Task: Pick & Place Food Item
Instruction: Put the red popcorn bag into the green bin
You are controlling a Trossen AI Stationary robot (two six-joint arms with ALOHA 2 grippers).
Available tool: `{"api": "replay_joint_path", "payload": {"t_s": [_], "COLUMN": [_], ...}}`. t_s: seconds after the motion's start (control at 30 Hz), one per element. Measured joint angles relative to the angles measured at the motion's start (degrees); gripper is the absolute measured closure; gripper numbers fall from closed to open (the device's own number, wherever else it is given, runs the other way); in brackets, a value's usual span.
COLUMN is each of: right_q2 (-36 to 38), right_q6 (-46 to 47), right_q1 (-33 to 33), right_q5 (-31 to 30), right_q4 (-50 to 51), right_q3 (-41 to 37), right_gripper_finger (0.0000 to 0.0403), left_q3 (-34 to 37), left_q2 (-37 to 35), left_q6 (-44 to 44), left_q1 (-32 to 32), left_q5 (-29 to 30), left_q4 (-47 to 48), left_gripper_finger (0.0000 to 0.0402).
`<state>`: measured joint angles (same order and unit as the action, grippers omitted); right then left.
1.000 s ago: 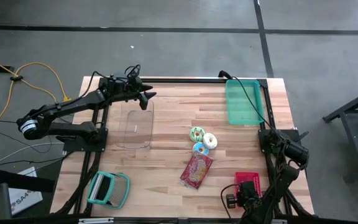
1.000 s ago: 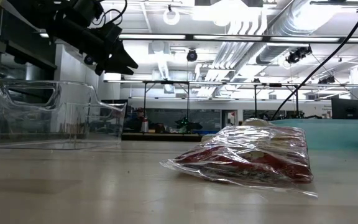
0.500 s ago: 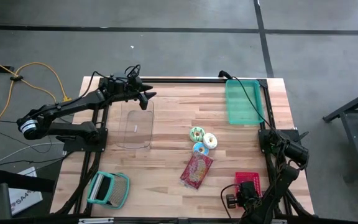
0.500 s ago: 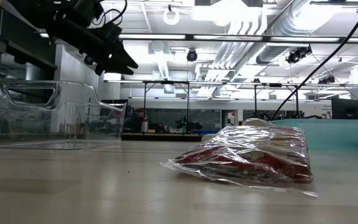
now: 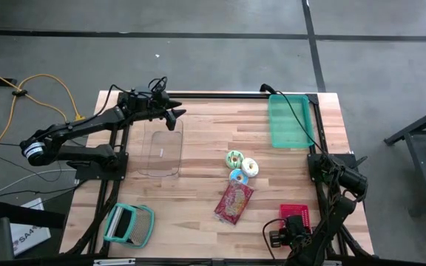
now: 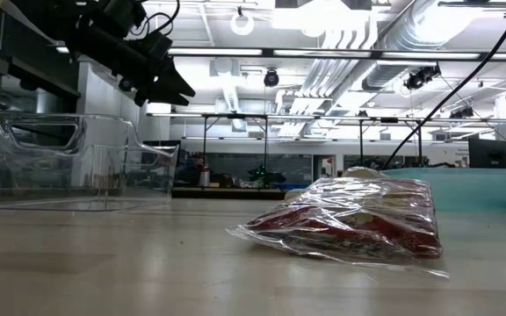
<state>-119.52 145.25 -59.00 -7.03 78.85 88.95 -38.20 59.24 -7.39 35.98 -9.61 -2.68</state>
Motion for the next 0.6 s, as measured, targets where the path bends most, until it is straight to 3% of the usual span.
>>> {"api": "replay_joint_path", "payload": {"t_s": [0.6], "right_q2": [0.0], "right_q6": [0.2], "right_q1": [0.0], "right_q5": [0.2], "right_q4": [0.7], "right_q3": [0.0], "right_gripper_finger": [0.0229], "left_q3": [0.0], "left_q2": [0.0], "left_q6": [-0.1], "left_q1": [0.0], "left_q5": [0.0], "left_q4": [0.0], "left_gripper_finger": [0.0207]}}
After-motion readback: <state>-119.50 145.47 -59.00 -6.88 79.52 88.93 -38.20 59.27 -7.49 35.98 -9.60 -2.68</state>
